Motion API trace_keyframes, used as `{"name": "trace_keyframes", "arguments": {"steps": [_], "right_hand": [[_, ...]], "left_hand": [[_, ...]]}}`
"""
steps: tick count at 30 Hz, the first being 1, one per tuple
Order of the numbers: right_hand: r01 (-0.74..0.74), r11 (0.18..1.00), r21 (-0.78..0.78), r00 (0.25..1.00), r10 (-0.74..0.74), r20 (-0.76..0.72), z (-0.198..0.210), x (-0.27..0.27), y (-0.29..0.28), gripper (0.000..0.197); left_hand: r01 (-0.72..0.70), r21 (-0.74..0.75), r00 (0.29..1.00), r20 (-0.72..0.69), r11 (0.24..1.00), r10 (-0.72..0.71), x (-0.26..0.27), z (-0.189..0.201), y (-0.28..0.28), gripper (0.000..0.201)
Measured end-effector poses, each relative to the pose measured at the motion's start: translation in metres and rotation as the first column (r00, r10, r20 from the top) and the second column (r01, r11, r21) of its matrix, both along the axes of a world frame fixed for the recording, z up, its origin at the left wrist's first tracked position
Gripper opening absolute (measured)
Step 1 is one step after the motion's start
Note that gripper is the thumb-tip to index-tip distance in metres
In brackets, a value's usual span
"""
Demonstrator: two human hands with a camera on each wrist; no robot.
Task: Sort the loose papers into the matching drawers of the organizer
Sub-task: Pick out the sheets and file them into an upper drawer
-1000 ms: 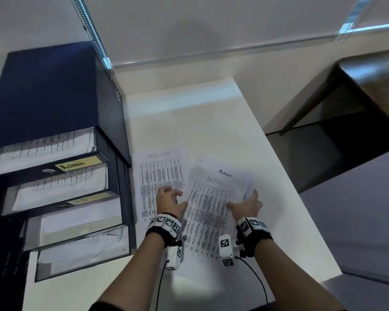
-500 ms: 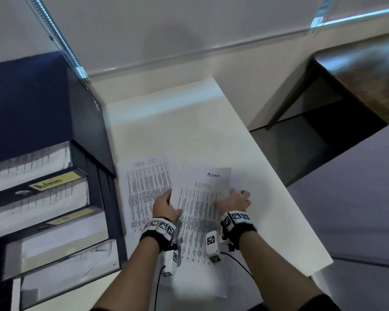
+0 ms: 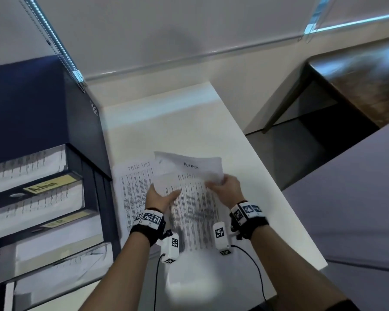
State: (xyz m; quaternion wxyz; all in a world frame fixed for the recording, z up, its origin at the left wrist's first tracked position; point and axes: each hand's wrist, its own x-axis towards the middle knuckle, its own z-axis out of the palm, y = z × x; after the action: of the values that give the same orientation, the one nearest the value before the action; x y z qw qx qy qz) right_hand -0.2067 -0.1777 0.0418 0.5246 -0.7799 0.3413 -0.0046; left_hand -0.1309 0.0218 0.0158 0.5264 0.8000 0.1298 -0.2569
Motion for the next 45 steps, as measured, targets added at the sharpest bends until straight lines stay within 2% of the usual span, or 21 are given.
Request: {"name": "trace_keyframes", "arguments": {"steps": [2,5,6,8,10,11,14,16,18,21,24,26,28,31,32,34,36,37,41,44,45], "right_hand": [[-0.109,0.994,0.008,0.981,0.106,0.162,0.035,0.010,-0.006,0.019],[-0.245,0.969,0.022,0.900,0.219,0.377,0.094,0.022,-0.010,0.018],[-0.255,0.966,0.036,0.884,0.218,0.413,0.109,0.025,-0.010,0.019],[-0.255,0.965,0.053,0.856,0.200,0.477,0.128,0.031,-0.011,0.022],[-0.229,0.970,0.081,0.845,0.157,0.510,0.130,0.033,-0.012,0.021],[-0.211,0.973,0.099,0.853,0.133,0.505,0.125,0.032,-0.013,0.020],[-0.155,0.985,0.081,0.897,0.106,0.428,0.093,0.033,-0.013,0.024],[-0.077,0.994,0.078,0.936,0.045,0.348,0.068,0.035,-0.013,0.027],[-0.008,1.000,0.027,0.948,-0.001,0.317,0.055,0.036,-0.012,0.020],[0.023,0.991,-0.128,0.939,0.022,0.343,0.062,0.039,-0.015,0.017],[0.040,0.999,-0.012,0.910,-0.032,0.414,0.085,0.039,-0.019,0.022],[0.030,0.999,-0.032,0.907,-0.013,0.420,0.090,0.037,-0.018,0.025],[0.007,0.996,-0.091,0.943,0.024,0.331,0.085,0.033,-0.012,0.030],[-0.079,0.991,-0.108,0.983,0.096,0.159,0.067,0.023,0.003,0.037],[-0.106,0.989,-0.105,0.984,0.120,0.134,0.061,0.021,0.008,0.036],[-0.112,0.989,-0.096,0.985,0.123,0.120,0.054,0.019,0.015,0.033],[-0.083,0.991,-0.104,0.987,0.097,0.131,0.055,0.018,0.019,0.031],[-0.072,0.991,-0.114,0.984,0.089,0.156,0.058,0.018,0.021,0.029],[-0.002,0.978,-0.208,0.942,0.071,0.328,0.073,0.018,0.029,0.005],[0.024,0.975,-0.220,0.900,0.074,0.430,0.083,0.013,0.036,0.007],[0.026,0.975,-0.220,0.882,0.082,0.464,0.089,0.013,0.037,0.008]], "left_hand": [[-0.072,-0.105,0.988,0.129,0.992,0.085,0.012,0.029,0.000,0.111],[-0.024,-0.270,0.926,0.358,0.963,0.124,0.037,0.067,0.009,0.114],[0.013,-0.265,0.902,0.420,0.964,0.103,0.044,0.082,0.013,0.106],[0.057,-0.207,0.829,0.555,0.977,0.069,0.053,0.103,0.020,0.074],[0.062,-0.122,0.758,0.651,0.991,0.033,0.056,0.113,0.028,0.048],[0.057,-0.107,0.749,0.662,0.993,0.028,0.056,0.112,0.031,0.041],[0.099,-0.157,0.808,0.590,0.983,0.013,0.047,0.099,0.036,0.034],[0.130,-0.157,0.852,0.523,0.979,-0.029,0.042,0.085,0.033,0.040],[0.153,-0.158,0.872,0.486,0.976,-0.058,0.039,0.080,0.027,0.037],[0.151,-0.073,0.809,0.582,0.986,-0.081,0.041,0.095,0.019,0.020],[0.115,-0.169,0.735,0.678,0.979,0.031,0.042,0.123,0.016,0.014],[0.115,-0.221,0.725,0.685,0.968,0.071,0.041,0.129,0.016,0.018],[0.144,-0.230,0.779,0.627,0.963,0.033,0.038,0.123,0.018,0.030],[0.166,-0.168,0.878,0.474,0.972,-0.068,0.032,0.091,0.024,0.048],[0.151,-0.156,0.895,0.441,0.976,-0.068,0.029,0.081,0.026,0.046],[0.103,-0.181,0.917,0.399,0.978,-0.023,0.025,0.074,0.028,0.029],[0.077,-0.218,0.909,0.416,0.973,0.021,0.022,0.080,0.027,0.016],[0.070,-0.261,0.900,0.432,0.963,0.052,0.021,0.085,0.026,0.017],[0.066,-0.328,0.877,0.470,0.942,0.102,0.016,0.102,0.026,0.034],[0.126,-0.271,0.902,0.432,0.954,0.004,0.010,0.100,0.034,0.066],[0.141,-0.230,0.894,0.448,0.963,-0.024,0.009,0.102,0.037,0.069]]}}
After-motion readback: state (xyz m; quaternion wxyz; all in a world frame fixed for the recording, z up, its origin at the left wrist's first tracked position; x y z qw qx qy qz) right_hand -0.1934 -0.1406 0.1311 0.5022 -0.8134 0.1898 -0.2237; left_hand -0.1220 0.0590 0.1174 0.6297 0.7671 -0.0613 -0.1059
